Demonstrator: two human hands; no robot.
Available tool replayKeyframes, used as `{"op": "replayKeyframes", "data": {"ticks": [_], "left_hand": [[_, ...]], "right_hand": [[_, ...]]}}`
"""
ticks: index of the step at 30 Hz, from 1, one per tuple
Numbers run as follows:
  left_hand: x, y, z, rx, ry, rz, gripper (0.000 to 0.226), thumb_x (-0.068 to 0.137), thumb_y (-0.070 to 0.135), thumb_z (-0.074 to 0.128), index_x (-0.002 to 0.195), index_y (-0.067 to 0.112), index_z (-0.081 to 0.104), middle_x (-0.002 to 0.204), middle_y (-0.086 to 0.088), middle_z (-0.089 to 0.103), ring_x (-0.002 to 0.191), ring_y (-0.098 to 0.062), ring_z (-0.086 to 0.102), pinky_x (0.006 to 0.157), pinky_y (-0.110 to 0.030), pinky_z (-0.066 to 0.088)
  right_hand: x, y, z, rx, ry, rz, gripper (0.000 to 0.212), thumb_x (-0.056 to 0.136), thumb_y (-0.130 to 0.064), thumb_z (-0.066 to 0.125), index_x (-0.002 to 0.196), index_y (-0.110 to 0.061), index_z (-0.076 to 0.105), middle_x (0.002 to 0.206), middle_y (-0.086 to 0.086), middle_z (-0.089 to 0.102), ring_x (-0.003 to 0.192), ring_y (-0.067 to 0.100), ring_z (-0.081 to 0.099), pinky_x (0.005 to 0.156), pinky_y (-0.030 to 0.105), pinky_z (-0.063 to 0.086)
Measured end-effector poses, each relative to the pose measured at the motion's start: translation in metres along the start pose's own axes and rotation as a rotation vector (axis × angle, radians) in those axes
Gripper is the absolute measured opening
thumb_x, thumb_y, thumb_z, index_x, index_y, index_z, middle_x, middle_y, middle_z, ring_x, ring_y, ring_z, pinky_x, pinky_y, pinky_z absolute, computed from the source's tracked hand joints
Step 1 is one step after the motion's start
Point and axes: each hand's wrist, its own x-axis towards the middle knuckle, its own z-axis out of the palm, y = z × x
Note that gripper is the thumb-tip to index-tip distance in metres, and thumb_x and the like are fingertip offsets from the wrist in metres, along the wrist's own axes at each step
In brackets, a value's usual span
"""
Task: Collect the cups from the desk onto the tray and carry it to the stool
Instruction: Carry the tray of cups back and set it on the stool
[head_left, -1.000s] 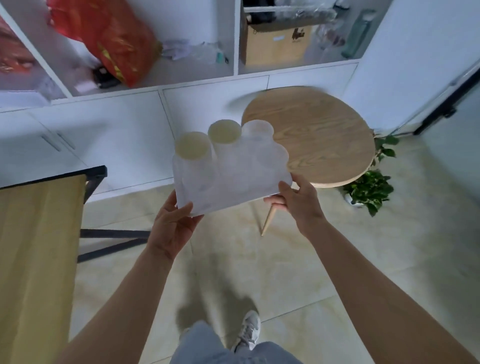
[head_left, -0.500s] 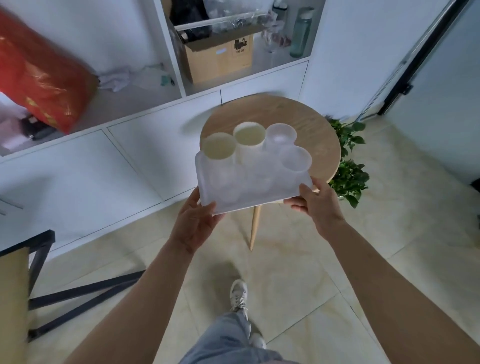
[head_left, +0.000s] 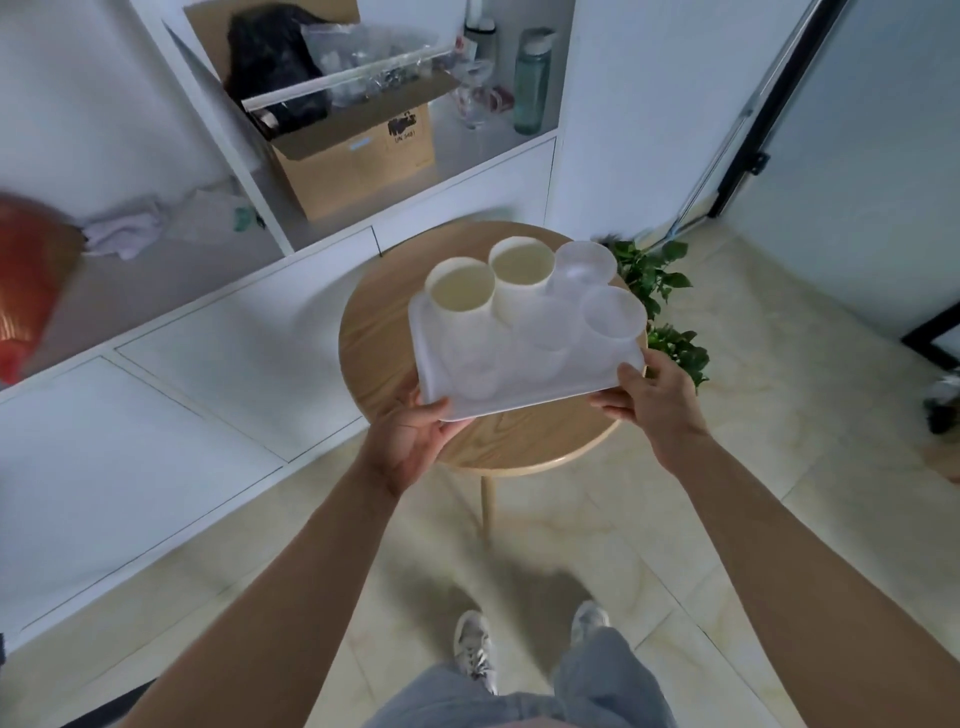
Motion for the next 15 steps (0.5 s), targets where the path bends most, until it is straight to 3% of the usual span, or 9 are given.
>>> {"op": "replayKeyframes", "data": {"ticks": [4,9,12,15], "left_hand": [[0.035,-0.011,0.016,0.012,0.036,0.019,0.063,0.087,-0.019,0.040,0.144,0.005,0.041,0.144,-0.021,0.048,0.130,-0.038,0.050,0.103,-0.052,0.045],[0.078,-0.035,0.045,0.042,0.184,0.086,0.054,0.082,-0.016,0.051,0.125,0.015,0.063,0.129,-0.015,0.063,0.127,-0.038,0.054,0.099,-0.050,0.048],[0.098,-0.053,0.060,0.051,0.251,0.127,0.065,0.081,-0.012,0.057,0.140,0.017,0.051,0.141,-0.014,0.055,0.128,-0.038,0.052,0.100,-0.055,0.045],[0.115,-0.069,0.074,0.000,0.332,0.163,0.069,0.080,-0.011,0.059,0.140,0.023,0.051,0.143,-0.008,0.054,0.126,-0.033,0.056,0.100,-0.053,0.047]], "right_hand": [[0.040,-0.008,-0.017,-0.027,-0.024,0.000,0.032,0.103,-0.011,0.047,0.134,-0.008,0.052,0.088,0.010,0.074,0.064,0.013,0.075,0.061,0.024,0.061],[0.101,-0.021,-0.050,-0.074,-0.112,0.004,0.030,0.103,-0.010,0.048,0.133,-0.008,0.050,0.083,0.003,0.074,0.063,0.010,0.075,0.059,0.020,0.060],[0.136,-0.029,-0.070,-0.131,-0.173,-0.003,0.031,0.102,-0.011,0.049,0.133,-0.008,0.051,0.088,0.004,0.075,0.066,0.012,0.076,0.061,0.021,0.060],[0.167,-0.035,-0.084,-0.185,-0.237,-0.027,0.027,0.102,-0.012,0.049,0.129,-0.010,0.052,0.107,0.012,0.072,0.068,0.012,0.076,0.064,0.023,0.059]]}}
